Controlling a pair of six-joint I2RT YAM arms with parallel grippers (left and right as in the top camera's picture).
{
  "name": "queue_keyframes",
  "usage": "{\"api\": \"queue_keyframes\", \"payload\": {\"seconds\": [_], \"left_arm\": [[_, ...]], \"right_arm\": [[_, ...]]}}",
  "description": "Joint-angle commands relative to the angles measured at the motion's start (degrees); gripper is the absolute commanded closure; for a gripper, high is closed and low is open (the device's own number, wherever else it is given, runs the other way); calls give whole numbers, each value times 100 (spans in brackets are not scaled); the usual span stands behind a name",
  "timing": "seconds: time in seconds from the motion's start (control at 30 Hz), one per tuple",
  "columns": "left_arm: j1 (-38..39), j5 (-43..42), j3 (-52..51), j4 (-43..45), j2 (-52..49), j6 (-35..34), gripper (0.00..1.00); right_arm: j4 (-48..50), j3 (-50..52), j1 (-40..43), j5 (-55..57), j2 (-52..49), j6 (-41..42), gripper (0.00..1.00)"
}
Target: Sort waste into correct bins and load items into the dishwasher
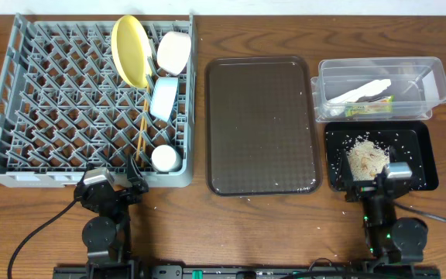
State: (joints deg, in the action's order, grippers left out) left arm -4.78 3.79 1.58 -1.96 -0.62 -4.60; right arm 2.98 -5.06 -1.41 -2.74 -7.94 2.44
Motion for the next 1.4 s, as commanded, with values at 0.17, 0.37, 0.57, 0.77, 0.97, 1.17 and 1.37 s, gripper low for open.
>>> {"api": "queue_keyframes", "payload": {"seconds": [0.17,0.37,0.57,0.77,0.97,1.17,1.37], "left_arm": [[-20,28,-136,-184,33,31,9],[-20,28,-136,-184,33,31,9],[-20,28,-136,-184,33,31,9],[-20,26,-136,-184,33,31,9],[-20,28,-136,-184,33,31,9],[-20,28,-136,-184,33,31,9],[-20,28,-136,-184,33,31,9]], "right_arm": [[-162,474,-55,76,769,136,1],[-734,474,-55,101,767,136,1],[-717,474,-52,98,767,136,1],[-719,474,-52,101,767,136,1],[-719,474,-52,101,767,136,1],[-719,474,-52,101,767,136,1],[-719,474,-52,101,767,136,1]]}}
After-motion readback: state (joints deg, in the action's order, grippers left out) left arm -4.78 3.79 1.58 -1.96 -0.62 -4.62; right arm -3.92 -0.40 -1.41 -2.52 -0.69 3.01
